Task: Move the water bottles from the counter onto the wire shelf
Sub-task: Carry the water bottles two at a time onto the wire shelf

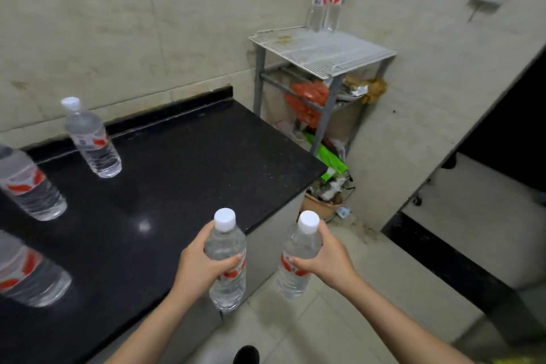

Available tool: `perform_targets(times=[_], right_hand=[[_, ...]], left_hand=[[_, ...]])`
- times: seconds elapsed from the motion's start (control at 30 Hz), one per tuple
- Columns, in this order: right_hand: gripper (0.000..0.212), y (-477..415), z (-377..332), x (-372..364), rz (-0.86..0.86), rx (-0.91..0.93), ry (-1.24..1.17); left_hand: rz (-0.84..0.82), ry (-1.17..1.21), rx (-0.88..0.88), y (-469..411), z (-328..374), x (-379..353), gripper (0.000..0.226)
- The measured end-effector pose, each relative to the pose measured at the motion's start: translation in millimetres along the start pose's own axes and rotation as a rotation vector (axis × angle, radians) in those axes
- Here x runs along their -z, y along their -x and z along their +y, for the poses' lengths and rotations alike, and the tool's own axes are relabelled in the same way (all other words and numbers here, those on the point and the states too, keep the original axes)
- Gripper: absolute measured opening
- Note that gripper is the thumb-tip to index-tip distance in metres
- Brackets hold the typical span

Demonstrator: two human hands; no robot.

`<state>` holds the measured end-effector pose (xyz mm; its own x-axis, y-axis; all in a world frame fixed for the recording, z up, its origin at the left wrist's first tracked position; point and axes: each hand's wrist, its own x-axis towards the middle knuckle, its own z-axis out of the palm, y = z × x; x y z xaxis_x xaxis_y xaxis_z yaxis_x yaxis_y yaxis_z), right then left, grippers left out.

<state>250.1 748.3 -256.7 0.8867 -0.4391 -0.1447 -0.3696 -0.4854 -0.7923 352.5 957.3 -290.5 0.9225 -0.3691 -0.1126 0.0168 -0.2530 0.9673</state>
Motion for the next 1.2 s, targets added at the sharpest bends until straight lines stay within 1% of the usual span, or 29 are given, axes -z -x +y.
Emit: perform_targets(times=[0.1, 0.23, 0.37, 0.47, 0.53, 0.6, 0.67, 0.7, 0.8, 0.87, 1.0, 1.03, 1.1, 1.13, 1.2], right_hand=[[0.067, -27, 12, 37, 0.083, -0.084, 0.027], [0.073, -50, 37, 82, 0.214, -0.201, 0.025], [0.065, -60, 75, 125, 0.289, -0.295, -0.021], [0.057, -74, 111, 161, 0.334, -0.324, -0.048], [0.057, -88, 135, 184, 0.344, -0.329, -0.048], [0.062, -106, 158, 210, 0.352, -0.330, -0.047], [0.068, -125, 180, 242, 0.352, -0.298, -0.055], [0.067, -135, 189, 257, 0.347, -0.278, -0.059], [0.063, -163, 204, 303, 0.325, -0.224, -0.053], [0.063, -182, 209, 332, 0.311, -0.182, -0.074], [0.054, -223, 209, 374, 0.318, -0.104, -0.170], [0.054, -234, 206, 383, 0.327, -0.080, -0.197], [0.063, -258, 196, 399, 0.348, -0.018, -0.243], [0.066, -271, 190, 407, 0.356, 0.011, -0.255], [0.063, -297, 180, 421, 0.358, 0.079, -0.273]], left_hand=[[-0.098, 0.008, -0.010, -44, 19, -40, 0.065], [-0.241, 0.017, -0.040, -91, 41, -95, 0.062], [-0.322, 0.009, -0.035, -125, 54, -155, 0.058], [-0.375, 0.000, -0.047, -147, 61, -204, 0.063], [-0.387, -0.014, -0.067, -159, 68, -239, 0.060], [-0.368, -0.026, -0.079, -171, 77, -274, 0.059], [-0.336, -0.022, -0.096, -182, 85, -310, 0.067], [-0.320, -0.020, -0.099, -186, 90, -325, 0.070], [-0.275, -0.002, -0.115, -198, 112, -366, 0.060], [-0.237, 0.011, -0.146, -208, 128, -387, 0.059], [-0.156, 0.034, -0.184, -231, 158, -408, 0.062], [-0.139, 0.034, -0.204, -238, 167, -411, 0.064], [-0.101, 0.048, -0.237, -255, 186, -416, 0.073], [-0.082, 0.057, -0.251, -263, 196, -417, 0.074], [-0.058, 0.064, -0.286, -285, 215, -419, 0.068]])
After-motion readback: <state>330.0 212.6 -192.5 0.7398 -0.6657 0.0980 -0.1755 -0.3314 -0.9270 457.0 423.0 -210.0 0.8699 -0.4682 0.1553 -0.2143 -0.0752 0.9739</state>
